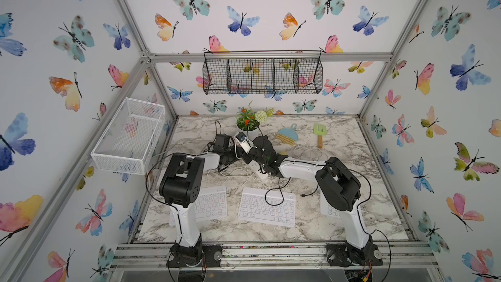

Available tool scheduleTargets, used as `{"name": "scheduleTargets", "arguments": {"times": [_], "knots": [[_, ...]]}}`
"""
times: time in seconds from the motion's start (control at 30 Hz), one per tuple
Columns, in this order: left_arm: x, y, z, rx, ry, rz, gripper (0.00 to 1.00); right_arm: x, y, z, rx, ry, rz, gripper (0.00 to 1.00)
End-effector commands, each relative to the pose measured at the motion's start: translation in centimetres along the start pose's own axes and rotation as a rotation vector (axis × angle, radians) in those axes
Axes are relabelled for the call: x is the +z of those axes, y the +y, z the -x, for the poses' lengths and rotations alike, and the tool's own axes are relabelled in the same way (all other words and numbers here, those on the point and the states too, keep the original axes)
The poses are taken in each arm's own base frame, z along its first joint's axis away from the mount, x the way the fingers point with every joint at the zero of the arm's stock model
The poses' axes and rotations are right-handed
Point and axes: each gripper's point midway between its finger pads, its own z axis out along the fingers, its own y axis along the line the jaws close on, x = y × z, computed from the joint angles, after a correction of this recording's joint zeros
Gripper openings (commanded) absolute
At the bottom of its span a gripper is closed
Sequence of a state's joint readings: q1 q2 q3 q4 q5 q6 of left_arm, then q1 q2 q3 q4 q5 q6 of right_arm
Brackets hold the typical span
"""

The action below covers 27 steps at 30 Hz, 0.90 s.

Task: Unplug the wireless keyboard
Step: Remove the plug from the socket.

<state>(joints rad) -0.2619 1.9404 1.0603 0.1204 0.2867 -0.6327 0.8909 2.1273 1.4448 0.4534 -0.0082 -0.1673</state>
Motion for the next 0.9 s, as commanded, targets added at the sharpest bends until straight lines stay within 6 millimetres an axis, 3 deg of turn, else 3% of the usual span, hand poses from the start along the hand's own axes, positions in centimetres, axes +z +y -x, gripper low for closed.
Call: {"name": "scheduleTargets", "arguments": {"times": [0.0,0.37,0.57,0.7,0.87], "knots": [[1.1,6.5,-9.2,-0.056,0.271,0.204,0.31,-1.1,4.0,-0.3,0.001,0.01,0.164,0.18],[-4.3,2.6,-2.8,-0.017,0.095,0.061,0.37,-3.6,0.7,-1.7,0.096,0.014,0.163,0.19],[-6.4,1.5,-2.2,0.036,0.089,0.005,0.43,-5.3,-0.9,-1.5,0.169,-0.022,0.174,0.19],[-8.1,0.5,-1.5,0.088,0.056,-0.064,0.49,-6.4,-0.9,-1.7,0.184,-0.009,0.223,0.18],[-11.4,-3.9,0.0,0.249,-0.049,-0.284,0.62,-8.3,-0.2,-2.2,0.23,0.008,0.326,0.18]]}}
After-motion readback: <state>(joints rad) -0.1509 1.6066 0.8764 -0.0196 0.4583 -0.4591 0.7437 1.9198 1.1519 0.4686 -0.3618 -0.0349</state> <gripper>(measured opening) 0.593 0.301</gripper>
